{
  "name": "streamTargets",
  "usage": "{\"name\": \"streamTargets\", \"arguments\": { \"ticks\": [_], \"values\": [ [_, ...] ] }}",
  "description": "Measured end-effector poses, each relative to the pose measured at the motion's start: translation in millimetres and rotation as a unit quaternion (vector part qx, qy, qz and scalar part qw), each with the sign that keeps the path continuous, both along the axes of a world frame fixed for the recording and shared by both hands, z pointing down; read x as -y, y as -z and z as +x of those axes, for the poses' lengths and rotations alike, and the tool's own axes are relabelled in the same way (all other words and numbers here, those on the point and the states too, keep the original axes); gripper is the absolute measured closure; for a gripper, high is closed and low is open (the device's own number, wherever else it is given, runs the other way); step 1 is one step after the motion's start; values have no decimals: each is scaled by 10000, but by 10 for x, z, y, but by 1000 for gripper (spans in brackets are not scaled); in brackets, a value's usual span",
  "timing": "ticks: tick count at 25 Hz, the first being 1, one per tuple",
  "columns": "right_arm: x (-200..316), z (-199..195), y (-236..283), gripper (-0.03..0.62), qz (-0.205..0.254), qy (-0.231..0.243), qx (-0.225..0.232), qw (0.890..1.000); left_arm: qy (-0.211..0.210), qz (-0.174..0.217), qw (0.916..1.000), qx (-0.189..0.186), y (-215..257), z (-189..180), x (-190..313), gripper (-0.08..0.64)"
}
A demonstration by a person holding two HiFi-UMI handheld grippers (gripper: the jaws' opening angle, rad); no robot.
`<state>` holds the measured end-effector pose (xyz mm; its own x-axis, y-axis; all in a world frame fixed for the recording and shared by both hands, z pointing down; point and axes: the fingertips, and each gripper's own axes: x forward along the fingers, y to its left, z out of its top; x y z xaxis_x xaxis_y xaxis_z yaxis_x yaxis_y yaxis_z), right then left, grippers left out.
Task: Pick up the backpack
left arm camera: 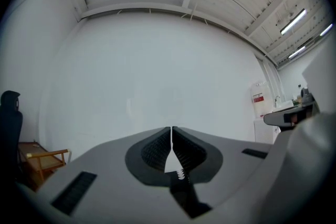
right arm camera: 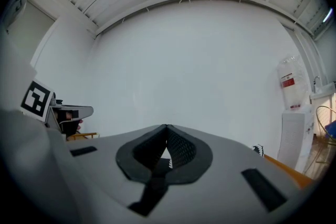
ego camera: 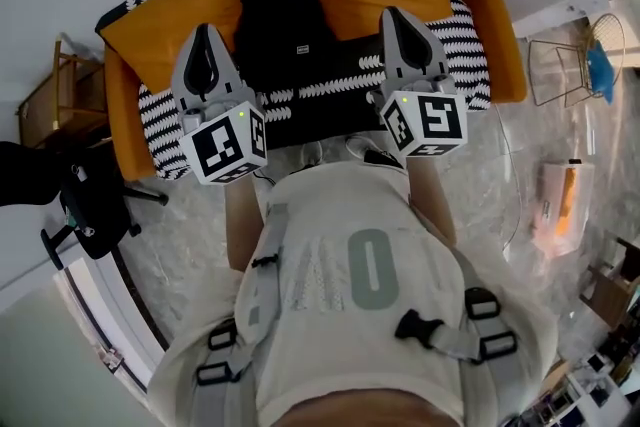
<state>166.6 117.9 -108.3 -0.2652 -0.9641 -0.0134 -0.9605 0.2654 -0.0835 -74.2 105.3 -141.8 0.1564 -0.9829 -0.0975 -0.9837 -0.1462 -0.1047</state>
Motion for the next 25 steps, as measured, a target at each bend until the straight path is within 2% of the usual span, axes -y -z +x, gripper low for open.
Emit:
{"name": "streamTargets", "arguments": {
  "ticks": [3, 4, 5, 6, 7, 8, 10, 18, 25],
  "values": [
    [0, 7, 4, 586, 7, 60, 19, 10000, -206, 10, 9997, -156, -1, 51, -25, 533],
    [5, -7, 12, 586, 10, 169, 71, 9998, -322, 21, 9992, -247, 5, 83, -28, 481],
    [12, -30, 22, 514, 11, 311, 179, 9994, -444, 24, 9984, -346, 9, 114, -27, 381],
    [25, -54, 31, 345, 13, 438, 355, 9984, -539, 19, 9976, -435, 10, 133, -22, 309],
    [42, -70, 39, 260, 26, 518, 584, 9969, -589, 8, 9970, -502, 6, 135, -14, 272],
    [58, -77, 46, 210, 53, 557, 815, 9951, -597, -16, 9968, -538, -4, 126, -4, 251],
    [86, -78, 46, 201, 66, 603, 1073, 9924, -560, -72, 9969, -546, -25, 105, 19, 233],
    [194, -69, 25, 202, -71, 662, 967, 9931, -546, -133, 9974, -460, -61, 121, 100, 229],
    [384, -145, -178, 202, -403, 738, 960, 9918, -419, -394, 9978, -331, -278, 62, 272, 229]
  ]
}}
